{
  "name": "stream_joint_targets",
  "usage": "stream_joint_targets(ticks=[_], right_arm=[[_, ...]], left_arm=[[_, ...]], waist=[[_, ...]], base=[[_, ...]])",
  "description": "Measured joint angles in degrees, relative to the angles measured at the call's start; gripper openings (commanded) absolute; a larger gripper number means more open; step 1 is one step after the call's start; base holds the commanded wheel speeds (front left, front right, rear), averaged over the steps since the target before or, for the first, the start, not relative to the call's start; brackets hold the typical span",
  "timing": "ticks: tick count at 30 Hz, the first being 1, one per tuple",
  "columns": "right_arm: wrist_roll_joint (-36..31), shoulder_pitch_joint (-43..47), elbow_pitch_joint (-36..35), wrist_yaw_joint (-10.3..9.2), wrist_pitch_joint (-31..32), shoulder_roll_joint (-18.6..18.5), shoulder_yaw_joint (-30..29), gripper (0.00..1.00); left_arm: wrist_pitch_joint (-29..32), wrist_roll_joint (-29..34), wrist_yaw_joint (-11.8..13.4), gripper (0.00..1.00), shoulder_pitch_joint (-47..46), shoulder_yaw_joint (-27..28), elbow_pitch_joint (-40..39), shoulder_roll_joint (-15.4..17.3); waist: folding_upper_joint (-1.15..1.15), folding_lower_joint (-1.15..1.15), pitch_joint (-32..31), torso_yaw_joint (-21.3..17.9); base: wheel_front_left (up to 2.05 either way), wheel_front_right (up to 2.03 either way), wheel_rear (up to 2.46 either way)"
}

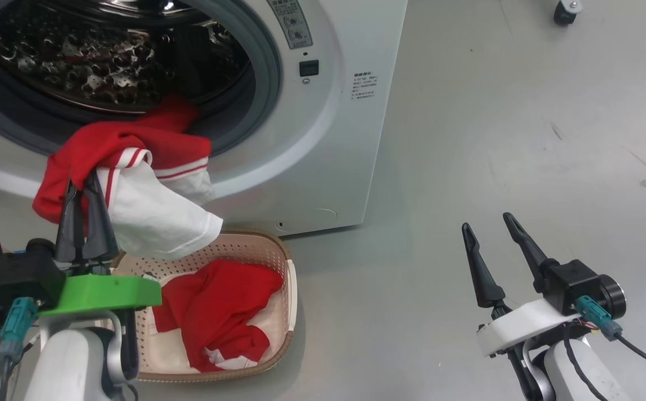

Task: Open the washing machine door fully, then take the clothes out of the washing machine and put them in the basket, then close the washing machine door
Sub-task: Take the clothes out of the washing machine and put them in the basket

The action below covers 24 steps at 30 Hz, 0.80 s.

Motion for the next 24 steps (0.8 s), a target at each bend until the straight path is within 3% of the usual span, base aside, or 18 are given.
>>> stream_joint_targets(ticks=[14, 24], right_arm=[[0.0, 2.0, -0.6, -0.38, 0.0, 0.3, 0.1, 1.00], [0.0, 2.1, -1.8, -0.37, 0.0, 0.3, 0.3, 1.00]], left_arm=[[1.3, 0.3, 0.4, 0.00, 5.7, -1.2, -6.2, -0.1], [4.6, -1.2, 0.5, 0.00, 10.1, -4.3, -5.1, -0.7]], waist=[[0.00, 0.00, -3.2, 1.5], [0.00, 0.00, -2.3, 1.7]], base=[[0.00, 0.00, 0.00], [0.00, 0.00, 0.00]])
